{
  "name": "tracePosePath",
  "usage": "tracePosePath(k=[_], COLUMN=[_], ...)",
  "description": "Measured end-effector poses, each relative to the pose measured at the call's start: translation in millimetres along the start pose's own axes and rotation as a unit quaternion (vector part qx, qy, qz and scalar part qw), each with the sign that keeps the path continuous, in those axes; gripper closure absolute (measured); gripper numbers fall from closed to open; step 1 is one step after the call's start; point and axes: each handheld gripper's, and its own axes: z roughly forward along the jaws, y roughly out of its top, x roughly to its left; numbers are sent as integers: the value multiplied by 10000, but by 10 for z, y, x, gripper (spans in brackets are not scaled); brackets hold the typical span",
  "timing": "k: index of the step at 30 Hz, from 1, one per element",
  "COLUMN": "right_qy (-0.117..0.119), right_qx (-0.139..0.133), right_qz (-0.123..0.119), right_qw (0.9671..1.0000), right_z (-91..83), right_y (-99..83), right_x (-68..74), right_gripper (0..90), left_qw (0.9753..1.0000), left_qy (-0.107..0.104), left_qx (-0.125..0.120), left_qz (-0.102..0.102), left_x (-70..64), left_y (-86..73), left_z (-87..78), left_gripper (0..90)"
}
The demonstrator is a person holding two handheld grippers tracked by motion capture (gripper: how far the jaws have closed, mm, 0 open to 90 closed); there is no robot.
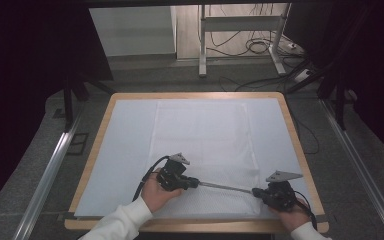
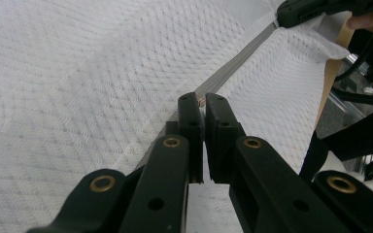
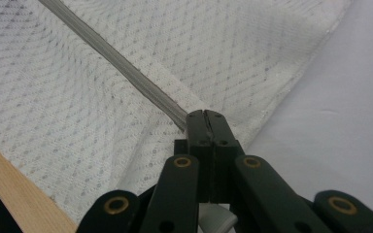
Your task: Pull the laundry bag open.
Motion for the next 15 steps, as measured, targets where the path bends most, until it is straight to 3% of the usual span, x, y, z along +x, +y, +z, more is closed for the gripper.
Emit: tracePosePath(k=[3, 15], right_qy=[-3, 0], right_qx=[1, -1], right_qz=[-12, -24], right_qw=[10000, 10000], right_z=[0, 1], right_y=[0, 2], right_x=[-1, -2], right_gripper=[899, 899], left_qw=[10000, 9999], left_qy=[-46, 94], left_qx=[6, 25], left_qz=[-29, -138], left_x=[17, 136], left_y=[-14, -126], left_z=[3, -107], left_gripper=[874, 874])
